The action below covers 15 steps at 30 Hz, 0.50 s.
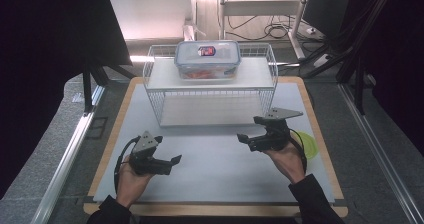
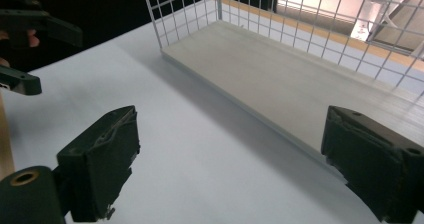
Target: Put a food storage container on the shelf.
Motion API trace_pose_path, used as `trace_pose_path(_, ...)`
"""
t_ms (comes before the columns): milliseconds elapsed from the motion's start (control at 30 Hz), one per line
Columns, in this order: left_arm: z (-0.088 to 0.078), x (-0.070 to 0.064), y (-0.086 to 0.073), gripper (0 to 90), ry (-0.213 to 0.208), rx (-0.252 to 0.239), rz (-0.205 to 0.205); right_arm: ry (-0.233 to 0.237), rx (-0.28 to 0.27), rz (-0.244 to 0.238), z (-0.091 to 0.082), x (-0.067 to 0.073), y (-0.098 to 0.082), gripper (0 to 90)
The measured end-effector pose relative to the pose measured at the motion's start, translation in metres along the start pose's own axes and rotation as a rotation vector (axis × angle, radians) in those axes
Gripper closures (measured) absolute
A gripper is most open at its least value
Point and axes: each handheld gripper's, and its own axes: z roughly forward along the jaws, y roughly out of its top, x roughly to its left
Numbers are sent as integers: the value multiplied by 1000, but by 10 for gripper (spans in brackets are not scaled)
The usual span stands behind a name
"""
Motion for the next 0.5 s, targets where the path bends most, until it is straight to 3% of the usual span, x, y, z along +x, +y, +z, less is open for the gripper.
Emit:
trace_pose_path(100, -2, -2, -11, 38, 12, 5, 16, -5, 15, -6, 1, 3, -13, 60)
trace_pose_path(333, -9, -1, -32, 20, 18, 9, -14, 4, 29, -39, 1, 9, -30, 56)
trace_pose_path(500, -10, 1, -38, 17, 34, 23, -11, 7, 60, -13, -1, 13, -43, 52)
